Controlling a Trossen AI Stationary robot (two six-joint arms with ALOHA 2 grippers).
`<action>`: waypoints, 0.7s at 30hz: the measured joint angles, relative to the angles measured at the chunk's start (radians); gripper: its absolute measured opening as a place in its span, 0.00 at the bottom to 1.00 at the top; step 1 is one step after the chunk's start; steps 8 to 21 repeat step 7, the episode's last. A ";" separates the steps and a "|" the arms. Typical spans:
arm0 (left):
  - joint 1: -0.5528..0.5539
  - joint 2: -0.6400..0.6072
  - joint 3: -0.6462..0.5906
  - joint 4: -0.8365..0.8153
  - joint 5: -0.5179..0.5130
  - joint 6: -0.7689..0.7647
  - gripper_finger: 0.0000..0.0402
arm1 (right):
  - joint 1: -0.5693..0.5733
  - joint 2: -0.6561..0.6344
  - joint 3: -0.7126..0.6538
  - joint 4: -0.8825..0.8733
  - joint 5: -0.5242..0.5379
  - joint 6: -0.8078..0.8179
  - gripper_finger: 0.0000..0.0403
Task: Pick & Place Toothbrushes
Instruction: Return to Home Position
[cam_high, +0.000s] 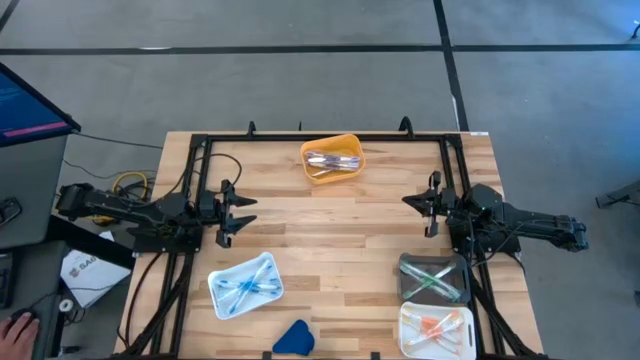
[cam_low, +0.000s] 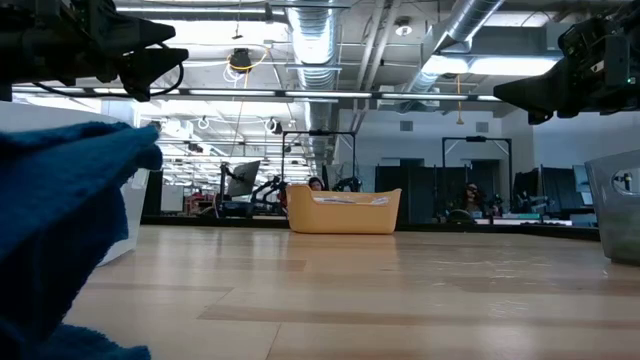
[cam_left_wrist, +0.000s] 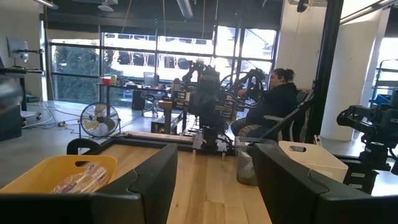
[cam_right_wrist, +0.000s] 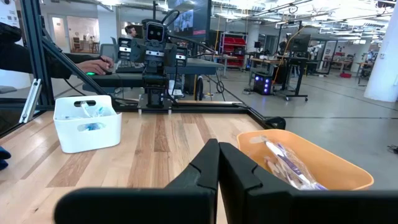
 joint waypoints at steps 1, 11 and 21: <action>0.000 0.000 0.000 0.000 0.000 0.000 0.51 | 0.000 0.000 0.000 0.000 0.000 0.000 0.00; 0.000 0.000 0.000 0.000 -0.004 0.000 0.51 | 0.000 0.000 0.000 0.000 0.000 0.000 0.00; 0.000 0.000 0.000 0.000 -0.004 0.000 0.51 | 0.000 0.000 0.000 0.000 0.000 0.000 0.00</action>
